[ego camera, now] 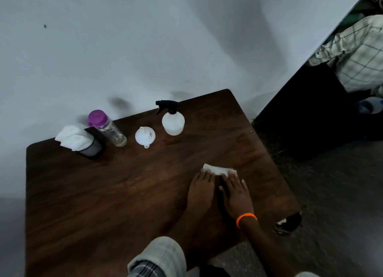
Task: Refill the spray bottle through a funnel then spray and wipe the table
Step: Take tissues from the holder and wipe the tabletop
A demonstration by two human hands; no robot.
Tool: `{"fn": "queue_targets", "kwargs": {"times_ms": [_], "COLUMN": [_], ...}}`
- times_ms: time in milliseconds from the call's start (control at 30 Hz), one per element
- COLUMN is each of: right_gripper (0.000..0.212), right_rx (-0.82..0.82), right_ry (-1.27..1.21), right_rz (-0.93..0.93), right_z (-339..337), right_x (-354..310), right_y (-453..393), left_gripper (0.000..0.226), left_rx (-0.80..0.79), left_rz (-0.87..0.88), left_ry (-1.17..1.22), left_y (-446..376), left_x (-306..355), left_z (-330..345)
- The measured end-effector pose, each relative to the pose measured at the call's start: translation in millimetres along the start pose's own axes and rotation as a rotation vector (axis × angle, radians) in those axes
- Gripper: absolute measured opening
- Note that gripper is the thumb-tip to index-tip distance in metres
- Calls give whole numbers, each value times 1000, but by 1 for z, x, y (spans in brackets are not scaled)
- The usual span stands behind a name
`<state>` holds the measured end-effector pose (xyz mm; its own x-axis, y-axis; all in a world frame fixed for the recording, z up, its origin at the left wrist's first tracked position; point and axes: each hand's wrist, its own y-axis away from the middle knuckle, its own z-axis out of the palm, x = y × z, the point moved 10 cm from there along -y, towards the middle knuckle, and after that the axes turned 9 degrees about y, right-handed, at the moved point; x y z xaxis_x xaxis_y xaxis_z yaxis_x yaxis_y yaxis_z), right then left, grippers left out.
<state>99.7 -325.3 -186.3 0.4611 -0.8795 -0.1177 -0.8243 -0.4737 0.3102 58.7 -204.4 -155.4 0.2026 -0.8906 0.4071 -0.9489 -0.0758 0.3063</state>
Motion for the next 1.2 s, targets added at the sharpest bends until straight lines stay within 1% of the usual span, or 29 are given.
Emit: {"fn": "queue_targets", "kwargs": {"times_ms": [67,167,267,400,467,600,733,833,933,1000,1067,1167,1200], "right_gripper": [68,64,60,60,61,62,58,57,54,50,44,41,40], "right_rx": [7,-5,-27,-50,-70,-98,-122,-156,-142,-123,-103,-170,-191], "right_ry": [-17,-10,21,54,62,69,77,92,68,-23,-160,-238,-246], "right_rz": [-1,-4,-7,-34,-62,-139,-232,-343,-435,-410,-308,-168,-130], "right_z": [7,20,33,46,52,63,71,79,77,68,55,51,52], "right_x": [-17,-45,-76,-117,-139,-181,-211,-227,-243,-247,-245,-244,-245], "right_y": [22,51,76,101,114,141,163,178,182,177,166,152,148], "left_gripper": [59,60,59,64,65,71,68,58,53,54,54,44,45], "left_rx": [14,-16,10,-44,-20,-3,-24,-8,81,146,211,336,332], "left_rz": [1,6,-17,-59,-74,-111,-147,-180,-202,-199,-235,-341,-383], "left_ry": [-18,-10,2,58,101,205,271,286,276,275,341,484,502], "left_y": [21,51,83,125,146,192,233,264,286,296,304,308,305], "left_x": [-9,-24,-44,-75,-92,-126,-156,-175,-185,-185,-188,-197,-199], "left_z": [1,7,7,10,9,15,30,38,29,19,15,5,3]}}
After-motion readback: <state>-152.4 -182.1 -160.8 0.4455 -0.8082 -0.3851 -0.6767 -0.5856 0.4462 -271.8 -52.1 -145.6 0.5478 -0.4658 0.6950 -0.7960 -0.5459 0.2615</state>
